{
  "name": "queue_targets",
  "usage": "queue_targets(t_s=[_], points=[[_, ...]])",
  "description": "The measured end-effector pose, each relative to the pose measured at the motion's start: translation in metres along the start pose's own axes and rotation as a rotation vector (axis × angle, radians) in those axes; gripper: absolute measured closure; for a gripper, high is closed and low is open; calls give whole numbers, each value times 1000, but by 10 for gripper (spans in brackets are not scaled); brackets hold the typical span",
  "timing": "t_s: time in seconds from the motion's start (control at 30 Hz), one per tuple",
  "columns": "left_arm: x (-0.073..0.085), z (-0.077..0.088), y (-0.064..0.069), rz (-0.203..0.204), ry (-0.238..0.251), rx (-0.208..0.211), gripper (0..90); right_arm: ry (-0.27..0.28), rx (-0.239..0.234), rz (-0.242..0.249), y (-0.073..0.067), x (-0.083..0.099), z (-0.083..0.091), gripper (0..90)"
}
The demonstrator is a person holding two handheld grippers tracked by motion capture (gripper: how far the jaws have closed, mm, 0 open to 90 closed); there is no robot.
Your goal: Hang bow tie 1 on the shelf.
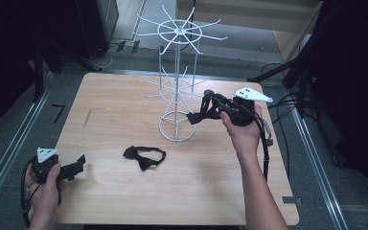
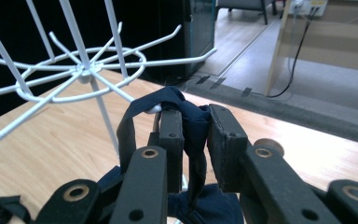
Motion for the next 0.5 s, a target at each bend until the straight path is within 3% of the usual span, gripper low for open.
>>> queue_targets(t_s=[0.5], points=[[0, 0, 0, 3, 2, 3, 0, -14, -24, 2, -8, 8, -21, 753]])
Point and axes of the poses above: each handheld gripper's, and its own axes: z roughly backward along the jaws, x roughly out of its underside, y roughly to its right, the point moved 10 cm from there along -z, roughly forward along the jaws, and after that the axes turned 15 degrees about -x, right-handed, at the moved point
